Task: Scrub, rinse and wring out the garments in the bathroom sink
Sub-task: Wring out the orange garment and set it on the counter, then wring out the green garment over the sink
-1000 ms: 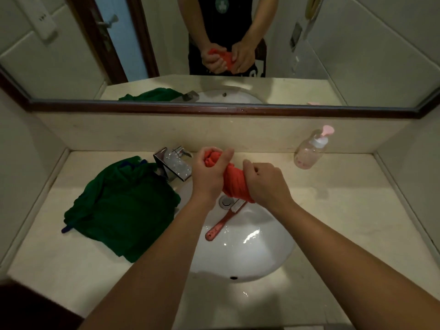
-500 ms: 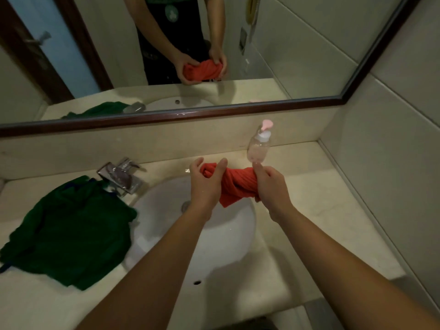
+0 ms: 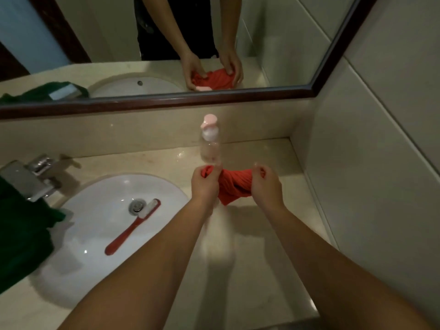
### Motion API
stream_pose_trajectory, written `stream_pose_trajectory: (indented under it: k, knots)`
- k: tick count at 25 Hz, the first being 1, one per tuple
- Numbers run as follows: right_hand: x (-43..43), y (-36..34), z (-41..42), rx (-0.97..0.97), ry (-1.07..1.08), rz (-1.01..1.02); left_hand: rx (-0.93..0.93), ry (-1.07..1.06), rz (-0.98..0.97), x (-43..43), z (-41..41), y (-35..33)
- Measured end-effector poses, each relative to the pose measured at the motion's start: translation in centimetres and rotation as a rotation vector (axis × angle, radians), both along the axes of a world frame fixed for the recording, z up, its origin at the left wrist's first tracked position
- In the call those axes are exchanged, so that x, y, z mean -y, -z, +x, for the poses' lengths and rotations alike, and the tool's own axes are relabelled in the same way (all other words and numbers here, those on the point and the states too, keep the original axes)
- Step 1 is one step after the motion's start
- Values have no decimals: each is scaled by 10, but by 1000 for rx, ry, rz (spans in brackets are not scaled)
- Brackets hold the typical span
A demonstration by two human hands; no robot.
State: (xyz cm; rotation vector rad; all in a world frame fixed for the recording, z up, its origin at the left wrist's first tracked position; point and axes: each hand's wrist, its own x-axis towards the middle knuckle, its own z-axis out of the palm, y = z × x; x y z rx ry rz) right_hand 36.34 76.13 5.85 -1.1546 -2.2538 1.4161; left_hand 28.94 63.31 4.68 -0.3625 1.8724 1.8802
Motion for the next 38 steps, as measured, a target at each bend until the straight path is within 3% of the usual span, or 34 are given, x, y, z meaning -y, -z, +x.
stream_pose_trajectory:
  k: [8, 19, 26, 28, 38]
  knots:
    - [-42, 60, -7, 261, -109, 110, -240, 216, -402, -23, -1, 47]
    - [17, 31, -29, 275, -158, 352, -390, 310, -479, 25, -16, 33]
    - [169, 18, -66, 144, -306, 292, -534, 336, -480, 178, -42, 13]
    - [229, 16, -81, 197, -374, 291, -567, 319, -502, 239, -49, 11]
    - [481, 33, -154, 259, -803, 278, -476, 110, -898, 523, -75, 49]
